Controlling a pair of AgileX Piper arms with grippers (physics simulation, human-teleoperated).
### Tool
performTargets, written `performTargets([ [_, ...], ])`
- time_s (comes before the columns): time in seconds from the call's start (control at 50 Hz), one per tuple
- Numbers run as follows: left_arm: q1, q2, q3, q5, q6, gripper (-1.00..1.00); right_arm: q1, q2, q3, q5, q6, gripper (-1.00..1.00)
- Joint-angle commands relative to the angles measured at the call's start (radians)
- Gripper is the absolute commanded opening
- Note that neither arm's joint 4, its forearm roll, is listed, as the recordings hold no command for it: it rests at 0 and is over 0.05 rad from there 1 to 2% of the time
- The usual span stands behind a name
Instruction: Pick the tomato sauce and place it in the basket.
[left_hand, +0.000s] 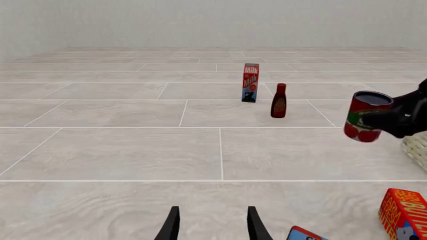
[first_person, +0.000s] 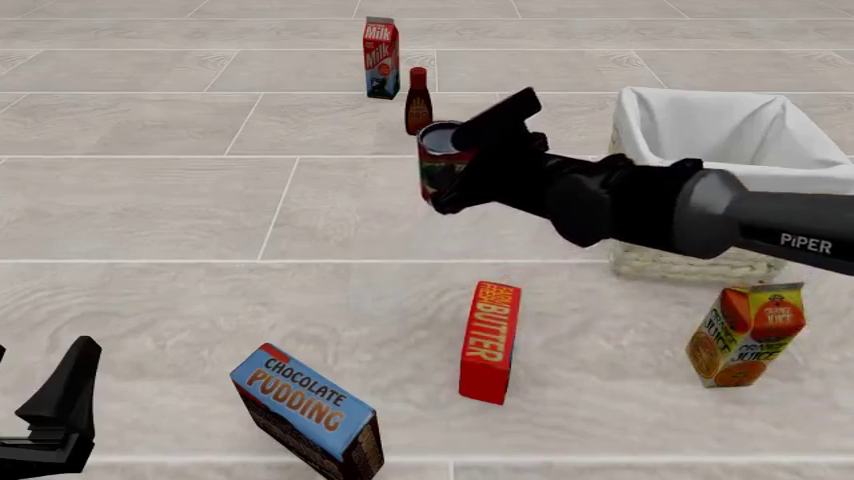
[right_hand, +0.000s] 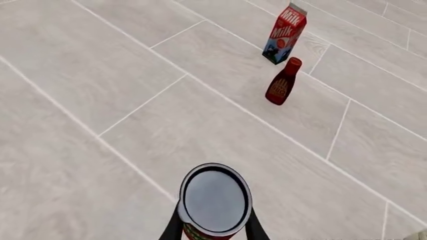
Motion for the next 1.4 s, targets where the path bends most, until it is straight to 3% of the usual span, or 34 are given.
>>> performTargets([
  [0.02,0.0,0.0,0.0,0.0,0.0,1.0,-0.022,-0.022,-0.032,0.042,0.009,-1.0],
  [1.4,0.0,0.0,0.0,0.0,0.0,1.0,-0.42,0.032,-0.273,0.187,-0.073,-1.0],
])
